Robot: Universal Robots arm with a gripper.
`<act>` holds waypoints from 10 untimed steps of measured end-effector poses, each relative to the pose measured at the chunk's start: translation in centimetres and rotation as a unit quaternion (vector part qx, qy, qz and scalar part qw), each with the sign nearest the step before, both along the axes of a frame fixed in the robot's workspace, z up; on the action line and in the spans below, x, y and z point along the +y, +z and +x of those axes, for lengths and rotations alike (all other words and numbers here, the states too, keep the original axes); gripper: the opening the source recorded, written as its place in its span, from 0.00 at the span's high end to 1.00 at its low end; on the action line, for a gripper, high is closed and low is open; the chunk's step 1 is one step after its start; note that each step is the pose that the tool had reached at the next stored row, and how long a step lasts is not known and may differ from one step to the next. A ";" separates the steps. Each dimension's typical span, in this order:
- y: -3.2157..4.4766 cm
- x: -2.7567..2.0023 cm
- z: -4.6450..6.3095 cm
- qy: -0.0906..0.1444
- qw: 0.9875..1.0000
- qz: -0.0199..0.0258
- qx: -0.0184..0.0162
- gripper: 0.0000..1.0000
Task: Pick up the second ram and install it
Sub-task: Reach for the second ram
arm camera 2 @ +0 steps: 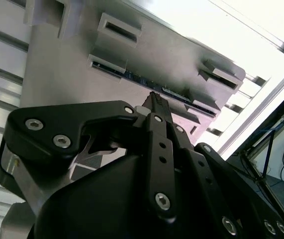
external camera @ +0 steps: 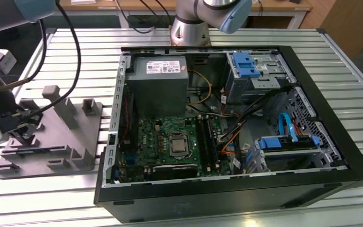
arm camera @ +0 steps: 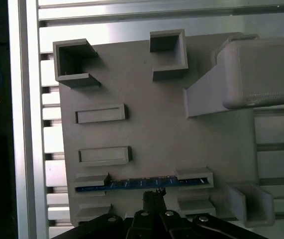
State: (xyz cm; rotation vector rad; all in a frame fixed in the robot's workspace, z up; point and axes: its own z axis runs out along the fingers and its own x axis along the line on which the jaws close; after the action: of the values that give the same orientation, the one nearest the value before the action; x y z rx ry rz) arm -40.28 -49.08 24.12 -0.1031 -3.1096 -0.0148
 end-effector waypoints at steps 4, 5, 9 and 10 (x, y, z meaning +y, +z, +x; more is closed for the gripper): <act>-0.72 0.00 0.0 0.000 1.000 -0.001 0.000 0.90; -0.91 0.00 0.0 0.000 1.000 -0.001 0.000 0.90; -1.09 0.00 0.0 0.000 1.000 -0.001 0.000 0.90; -1.10 0.00 0.0 0.000 1.000 -0.001 0.000 0.90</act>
State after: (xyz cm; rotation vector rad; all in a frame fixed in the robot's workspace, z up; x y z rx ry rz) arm -40.31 -49.08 23.03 -0.1020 -3.1094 -0.0129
